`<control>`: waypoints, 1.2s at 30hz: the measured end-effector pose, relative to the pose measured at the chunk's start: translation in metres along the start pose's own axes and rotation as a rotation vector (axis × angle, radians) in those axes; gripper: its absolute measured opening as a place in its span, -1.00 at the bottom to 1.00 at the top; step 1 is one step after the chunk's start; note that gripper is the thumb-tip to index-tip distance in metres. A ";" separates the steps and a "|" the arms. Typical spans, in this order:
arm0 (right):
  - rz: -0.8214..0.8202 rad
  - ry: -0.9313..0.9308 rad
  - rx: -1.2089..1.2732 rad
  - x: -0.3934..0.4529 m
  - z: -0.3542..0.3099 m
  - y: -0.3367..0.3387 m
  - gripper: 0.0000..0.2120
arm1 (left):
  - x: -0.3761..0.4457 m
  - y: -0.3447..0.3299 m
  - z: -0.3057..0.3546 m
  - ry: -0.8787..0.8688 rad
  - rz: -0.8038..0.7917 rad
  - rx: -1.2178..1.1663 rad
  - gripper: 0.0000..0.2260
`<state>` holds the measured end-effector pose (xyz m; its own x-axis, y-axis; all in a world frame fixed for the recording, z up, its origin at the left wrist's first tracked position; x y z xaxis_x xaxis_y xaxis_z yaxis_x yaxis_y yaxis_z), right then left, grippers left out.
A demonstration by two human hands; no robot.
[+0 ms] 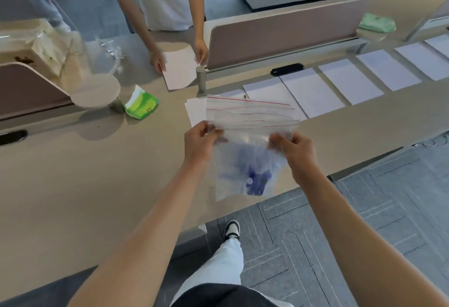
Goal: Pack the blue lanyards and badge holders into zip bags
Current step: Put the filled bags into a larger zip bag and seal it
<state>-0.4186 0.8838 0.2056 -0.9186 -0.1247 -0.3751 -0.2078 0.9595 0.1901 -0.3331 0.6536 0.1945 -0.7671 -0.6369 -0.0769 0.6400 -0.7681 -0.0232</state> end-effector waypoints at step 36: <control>-0.368 -0.199 -0.219 0.228 0.052 -0.031 -0.73 | 0.090 -0.064 -0.106 0.320 0.339 0.108 -0.71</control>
<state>-0.6043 0.8390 0.0674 -0.6922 -0.3753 -0.6165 -0.5937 0.7818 0.1907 -0.4379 0.6527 0.0830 -0.4531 -0.8129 -0.3658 0.8305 -0.5341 0.1583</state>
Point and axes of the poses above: each hand's wrist, its own x-axis towards the middle knuckle, its own y-axis out of the back of the hand, z = x × y, the point moved 2 cm from there along x, towards the middle knuckle, and after that the axes turned 5 degrees about -y, right-handed, at the moved point
